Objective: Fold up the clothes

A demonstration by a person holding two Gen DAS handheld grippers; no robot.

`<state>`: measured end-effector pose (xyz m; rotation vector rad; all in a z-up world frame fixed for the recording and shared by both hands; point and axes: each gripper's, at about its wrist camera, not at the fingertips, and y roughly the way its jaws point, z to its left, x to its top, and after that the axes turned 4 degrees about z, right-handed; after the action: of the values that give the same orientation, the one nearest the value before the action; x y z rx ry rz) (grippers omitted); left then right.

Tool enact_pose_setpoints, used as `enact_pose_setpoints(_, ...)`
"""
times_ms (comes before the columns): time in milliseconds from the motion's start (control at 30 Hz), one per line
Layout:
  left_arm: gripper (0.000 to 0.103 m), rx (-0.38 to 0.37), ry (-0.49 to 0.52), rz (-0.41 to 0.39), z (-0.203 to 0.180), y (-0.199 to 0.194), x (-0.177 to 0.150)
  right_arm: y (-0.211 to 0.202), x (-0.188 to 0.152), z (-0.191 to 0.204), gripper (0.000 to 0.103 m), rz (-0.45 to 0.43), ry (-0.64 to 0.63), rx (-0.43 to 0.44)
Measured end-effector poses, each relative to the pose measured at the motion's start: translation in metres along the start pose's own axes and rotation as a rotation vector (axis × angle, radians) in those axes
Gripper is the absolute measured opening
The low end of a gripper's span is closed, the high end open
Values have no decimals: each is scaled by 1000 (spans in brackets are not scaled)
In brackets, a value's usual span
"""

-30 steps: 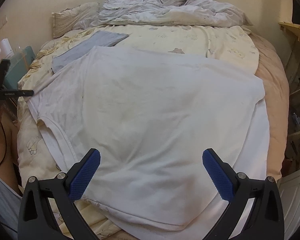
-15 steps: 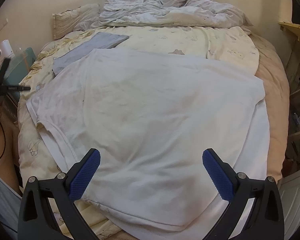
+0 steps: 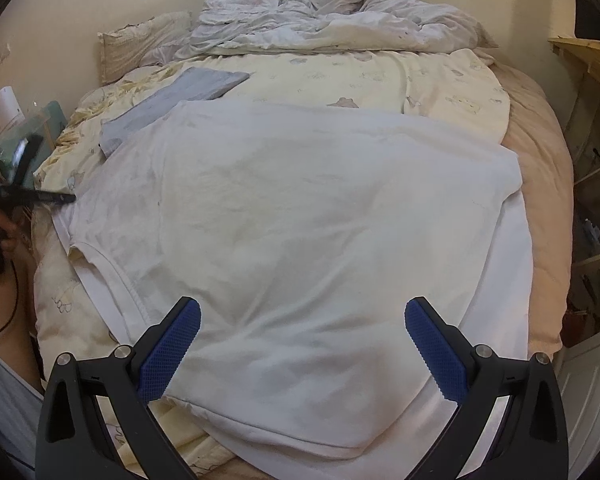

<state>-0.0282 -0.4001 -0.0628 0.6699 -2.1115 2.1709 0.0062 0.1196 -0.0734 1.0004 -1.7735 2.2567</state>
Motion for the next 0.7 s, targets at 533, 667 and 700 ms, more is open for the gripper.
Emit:
enact_pose_setpoints(533, 4, -167, 90, 25, -63, 86, 145, 14, 5, -13, 103, 47, 40, -53)
enact_pose_setpoints(667, 2, -56, 47, -98, -45, 68, 149, 26, 7, -13, 103, 83, 27, -59)
enact_pose_setpoints(700, 2, -90, 34, -115, -39, 63, 149, 27, 7, -13, 103, 83, 26, -56)
